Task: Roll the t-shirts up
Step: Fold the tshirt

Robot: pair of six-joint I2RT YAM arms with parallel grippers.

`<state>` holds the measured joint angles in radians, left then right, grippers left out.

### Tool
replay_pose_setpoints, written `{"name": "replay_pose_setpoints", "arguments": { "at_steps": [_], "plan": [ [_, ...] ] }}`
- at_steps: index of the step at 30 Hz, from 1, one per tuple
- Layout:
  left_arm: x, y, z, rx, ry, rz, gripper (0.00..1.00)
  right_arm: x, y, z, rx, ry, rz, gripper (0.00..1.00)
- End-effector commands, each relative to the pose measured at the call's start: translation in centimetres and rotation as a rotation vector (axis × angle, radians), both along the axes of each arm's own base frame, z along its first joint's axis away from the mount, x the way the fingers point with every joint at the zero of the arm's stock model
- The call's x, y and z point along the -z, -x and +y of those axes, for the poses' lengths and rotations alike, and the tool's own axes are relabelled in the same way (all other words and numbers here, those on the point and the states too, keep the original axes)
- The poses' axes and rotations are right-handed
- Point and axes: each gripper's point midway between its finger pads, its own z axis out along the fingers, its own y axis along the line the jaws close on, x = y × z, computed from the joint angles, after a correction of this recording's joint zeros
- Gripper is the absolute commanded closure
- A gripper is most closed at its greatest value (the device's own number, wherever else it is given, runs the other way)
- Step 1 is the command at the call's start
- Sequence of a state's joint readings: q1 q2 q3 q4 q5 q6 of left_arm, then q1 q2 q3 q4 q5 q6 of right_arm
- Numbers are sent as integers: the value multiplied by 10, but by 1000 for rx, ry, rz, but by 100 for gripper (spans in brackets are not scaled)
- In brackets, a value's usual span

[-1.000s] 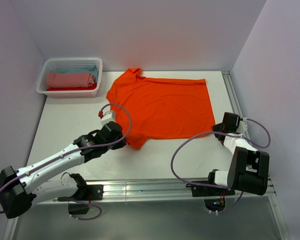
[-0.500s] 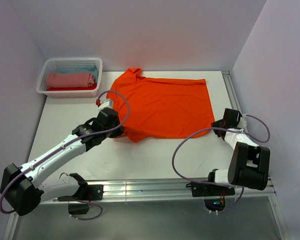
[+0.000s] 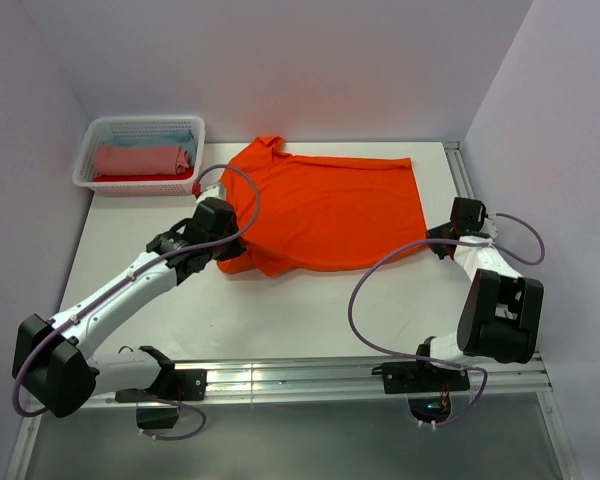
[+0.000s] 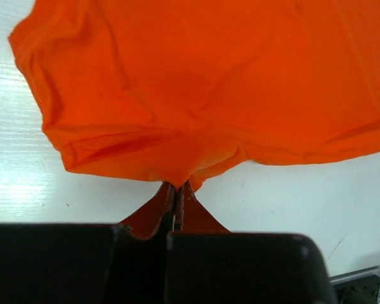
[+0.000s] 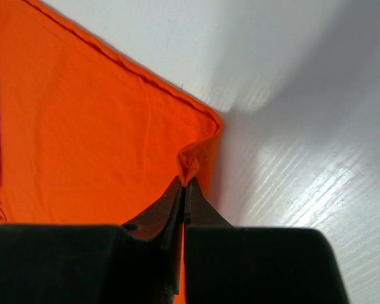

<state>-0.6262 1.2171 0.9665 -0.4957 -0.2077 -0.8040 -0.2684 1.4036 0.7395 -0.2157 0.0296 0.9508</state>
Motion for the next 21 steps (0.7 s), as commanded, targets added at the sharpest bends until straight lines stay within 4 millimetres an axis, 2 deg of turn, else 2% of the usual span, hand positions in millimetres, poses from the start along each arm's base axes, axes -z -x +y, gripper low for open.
{"name": "replay_pose_setpoints", "arguments": {
  "at_steps": [1, 6, 21],
  "plan": [
    [-22, -15, 1, 14, 11, -48, 100, -14, -14, -5, 11, -10, -8, 100],
    [-27, -28, 8, -2, -8, -58, 100, -17, -22, -9, 22, -10, 2, 100],
    [-30, -65, -1, 21, -51, -50, 100, -23, -46, -17, 40, -9, 17, 100]
  ]
}}
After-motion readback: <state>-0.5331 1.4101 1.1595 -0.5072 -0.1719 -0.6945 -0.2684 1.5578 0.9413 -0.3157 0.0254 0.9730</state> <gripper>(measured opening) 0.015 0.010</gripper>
